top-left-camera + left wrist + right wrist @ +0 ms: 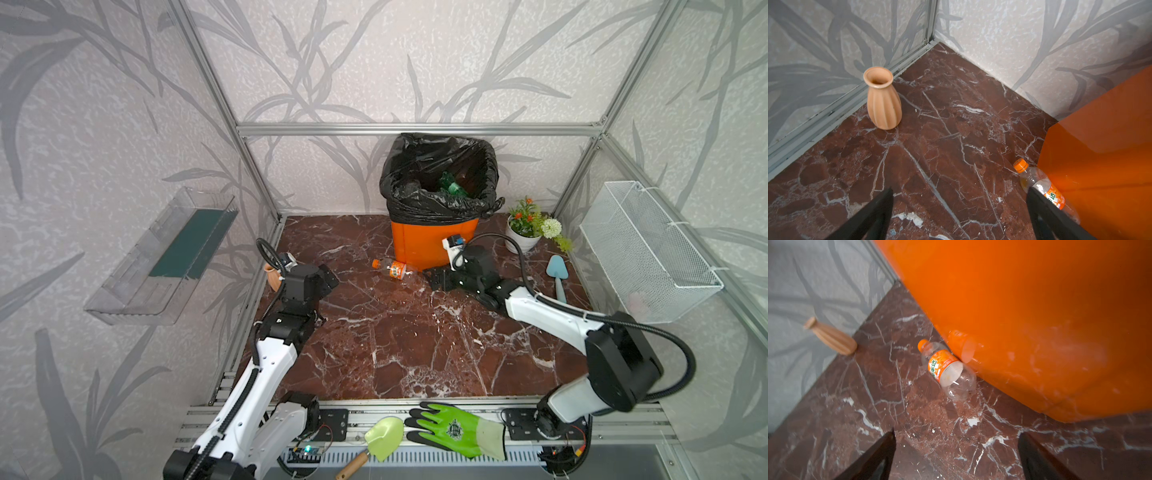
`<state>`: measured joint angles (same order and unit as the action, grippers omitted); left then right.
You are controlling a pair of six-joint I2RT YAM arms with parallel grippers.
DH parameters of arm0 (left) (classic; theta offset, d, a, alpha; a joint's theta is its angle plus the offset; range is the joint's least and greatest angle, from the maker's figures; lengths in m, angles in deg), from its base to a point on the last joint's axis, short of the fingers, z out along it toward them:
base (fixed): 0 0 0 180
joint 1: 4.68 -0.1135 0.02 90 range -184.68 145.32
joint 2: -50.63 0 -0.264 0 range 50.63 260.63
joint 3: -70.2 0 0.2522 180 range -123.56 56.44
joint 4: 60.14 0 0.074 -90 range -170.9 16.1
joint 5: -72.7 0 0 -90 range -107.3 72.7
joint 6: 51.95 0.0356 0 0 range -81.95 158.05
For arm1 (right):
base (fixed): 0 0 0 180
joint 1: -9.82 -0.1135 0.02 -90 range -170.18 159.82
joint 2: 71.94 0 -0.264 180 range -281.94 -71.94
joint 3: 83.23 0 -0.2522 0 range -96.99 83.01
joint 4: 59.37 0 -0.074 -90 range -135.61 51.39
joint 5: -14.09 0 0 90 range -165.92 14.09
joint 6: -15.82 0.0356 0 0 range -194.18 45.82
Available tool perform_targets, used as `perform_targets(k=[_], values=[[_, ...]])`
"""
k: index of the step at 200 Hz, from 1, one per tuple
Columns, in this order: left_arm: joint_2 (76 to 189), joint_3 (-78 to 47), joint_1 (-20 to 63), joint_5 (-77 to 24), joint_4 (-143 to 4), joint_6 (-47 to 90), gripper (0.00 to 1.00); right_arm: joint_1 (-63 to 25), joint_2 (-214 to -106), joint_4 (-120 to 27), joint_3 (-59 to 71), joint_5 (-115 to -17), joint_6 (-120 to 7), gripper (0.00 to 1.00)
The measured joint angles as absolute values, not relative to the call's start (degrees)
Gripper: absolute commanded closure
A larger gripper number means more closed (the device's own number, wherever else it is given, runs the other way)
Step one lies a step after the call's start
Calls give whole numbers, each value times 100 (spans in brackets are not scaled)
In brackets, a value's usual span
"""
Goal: Throw the plastic bottles in the bin
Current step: 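Withdraw the left arm while the right gripper reaches toward the orange-capped bottle, then lower the right gripper over the orange-capped bottle beside the bin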
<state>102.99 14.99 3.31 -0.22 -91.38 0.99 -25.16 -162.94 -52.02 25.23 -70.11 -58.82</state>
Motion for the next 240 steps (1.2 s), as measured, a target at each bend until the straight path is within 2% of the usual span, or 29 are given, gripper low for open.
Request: perform_targets(k=[63, 124, 180, 240], values=[[10242, 1761, -82, -398, -9306, -71, 1, -3325, -17848, -4278, 949, -7667, -7436, 7], [10260, 1767, -266, -758, -9319, -56, 1, -3369, -18849, -3561, -347, -7942, -8123, 6], [10323, 1767, -344, -909, -9319, -45, 1, -3373, -19441, -3104, -1007, -8003, -8330, 6], [10345, 1783, -377, -997, -9317, -38, 1, -3421, -19610, -2770, -1232, -7781, -8367, 18]])
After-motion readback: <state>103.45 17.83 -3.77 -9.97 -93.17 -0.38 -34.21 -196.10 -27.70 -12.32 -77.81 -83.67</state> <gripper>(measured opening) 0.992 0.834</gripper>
